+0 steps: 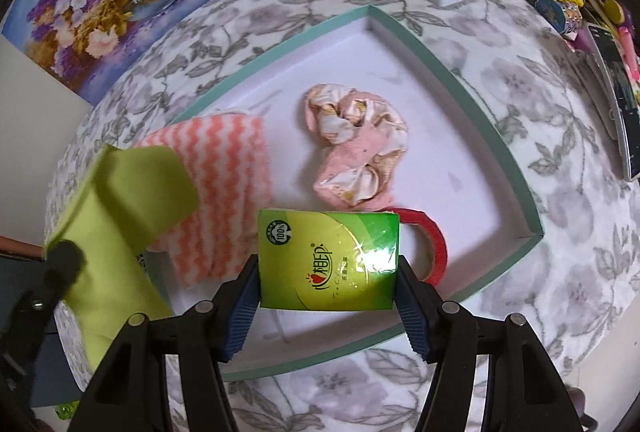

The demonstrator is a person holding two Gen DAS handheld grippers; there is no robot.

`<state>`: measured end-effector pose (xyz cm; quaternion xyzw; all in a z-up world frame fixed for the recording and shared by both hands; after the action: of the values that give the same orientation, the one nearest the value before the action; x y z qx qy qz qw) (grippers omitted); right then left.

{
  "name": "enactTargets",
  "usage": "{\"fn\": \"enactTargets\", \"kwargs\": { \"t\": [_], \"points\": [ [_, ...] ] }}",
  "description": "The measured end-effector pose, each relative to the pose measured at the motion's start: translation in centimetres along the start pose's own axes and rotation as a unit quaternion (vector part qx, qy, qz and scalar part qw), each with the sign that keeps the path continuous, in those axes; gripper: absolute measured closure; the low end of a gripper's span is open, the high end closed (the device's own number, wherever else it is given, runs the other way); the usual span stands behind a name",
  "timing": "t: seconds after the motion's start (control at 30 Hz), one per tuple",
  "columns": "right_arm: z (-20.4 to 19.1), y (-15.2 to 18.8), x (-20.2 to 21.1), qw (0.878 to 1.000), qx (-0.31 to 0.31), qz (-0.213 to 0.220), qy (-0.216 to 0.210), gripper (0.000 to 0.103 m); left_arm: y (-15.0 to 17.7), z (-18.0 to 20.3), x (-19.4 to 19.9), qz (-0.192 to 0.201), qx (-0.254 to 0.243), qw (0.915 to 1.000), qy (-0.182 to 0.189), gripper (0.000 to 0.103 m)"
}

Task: Organize soft objects
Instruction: 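Carry the lime cloth and yellow-green packet into the tray and open both tools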

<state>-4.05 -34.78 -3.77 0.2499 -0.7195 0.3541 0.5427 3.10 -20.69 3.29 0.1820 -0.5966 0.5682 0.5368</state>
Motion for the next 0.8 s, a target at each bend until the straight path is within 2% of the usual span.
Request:
{"fn": "enactTargets", "kwargs": {
  "t": [0.33,0.6,0.8],
  "points": [
    [-1.2,0.5,-2.0,0.999,0.022,-0.025,0.014,0.037,2.5,-1.6,-7.1,-0.090,0.028,0.9955,-0.008,0.099],
    [-1.5,0.5,-2.1,0.999,0.029,-0.024,0.026,0.037,3.9,-2.2,-9.6,-0.121,0.037,0.9919,-0.013,0.099],
    [-1.4,0.4,-1.8,0.999,0.024,-0.023,0.023,0.036,3.7,-1.9,-9.0,-0.123,0.037,0.9917,-0.008,0.099]
  ]
}}
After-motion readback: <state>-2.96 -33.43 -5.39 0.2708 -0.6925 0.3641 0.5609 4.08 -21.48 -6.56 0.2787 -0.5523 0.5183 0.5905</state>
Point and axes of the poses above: each gripper's, at about its wrist camera, not at the fingertips, and x roughly against the way its jaws point, z to its right, y to its underside, the point moved 5 cm from there along -x, roughly the way its jaws point, and after that the axes turned 1 degree about x, right-handed, at the moved point
